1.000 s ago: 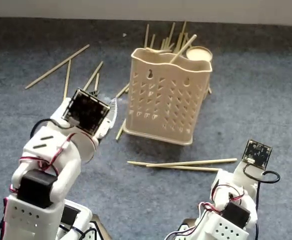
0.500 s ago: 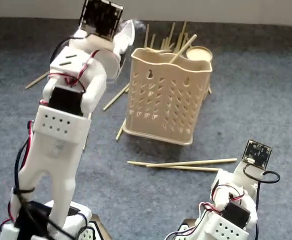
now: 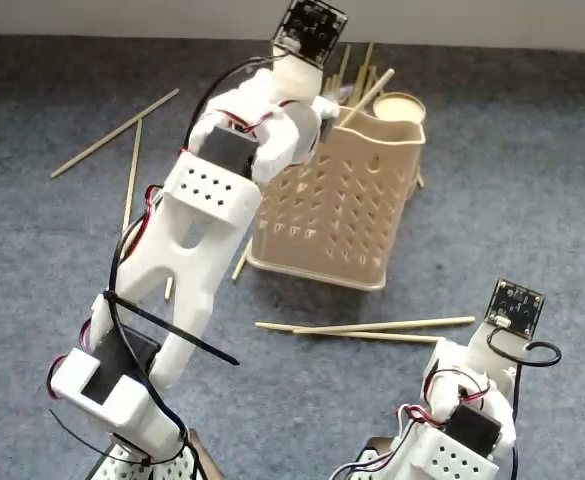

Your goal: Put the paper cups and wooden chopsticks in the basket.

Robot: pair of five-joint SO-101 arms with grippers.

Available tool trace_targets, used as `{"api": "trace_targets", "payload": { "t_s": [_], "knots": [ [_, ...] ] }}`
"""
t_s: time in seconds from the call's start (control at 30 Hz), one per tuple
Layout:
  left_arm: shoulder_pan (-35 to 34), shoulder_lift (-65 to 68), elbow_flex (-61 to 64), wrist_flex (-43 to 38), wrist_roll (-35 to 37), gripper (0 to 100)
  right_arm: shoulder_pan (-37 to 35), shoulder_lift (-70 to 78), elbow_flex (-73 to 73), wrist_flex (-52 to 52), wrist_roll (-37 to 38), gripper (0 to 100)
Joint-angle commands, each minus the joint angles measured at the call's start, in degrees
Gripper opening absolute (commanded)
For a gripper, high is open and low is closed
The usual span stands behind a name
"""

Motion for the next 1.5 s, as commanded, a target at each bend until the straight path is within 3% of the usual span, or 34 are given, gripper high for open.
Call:
{"api": "trace_targets", "payload": {
  "t_s": [0.0,0.23,0.43,0.73,1.1,1.3,1.47],
  "knots": [
    [2.07,-0.66,-2.07,9.85,0.35,12,-0.13,-0.13,8.57,0.31,0.35,5.6],
    [4.97,-5.58,-2.07,27.96,0.44,12,-0.13,-0.13,8.57,0.31,0.35,5.6],
    [3.03,-12.44,-2.68,29.36,0.18,12,-0.13,-0.13,8.57,0.31,0.35,5.6],
    [0.31,-20.00,-3.74,24.97,0.26,12,-0.13,-0.13,8.57,0.31,0.35,5.6],
    [-13.14,-27.82,-2.33,21.71,0.53,12,-0.13,-0.13,8.57,0.31,0.35,5.6],
    [-17.98,-27.91,16.04,18.37,0.53,12,-0.13,-0.13,8.57,0.31,0.35,5.6],
    [-25.45,-27.91,33.27,1.05,0.62,12,-0.13,-0.13,8.57,0.31,0.35,5.6]
  ]
}}
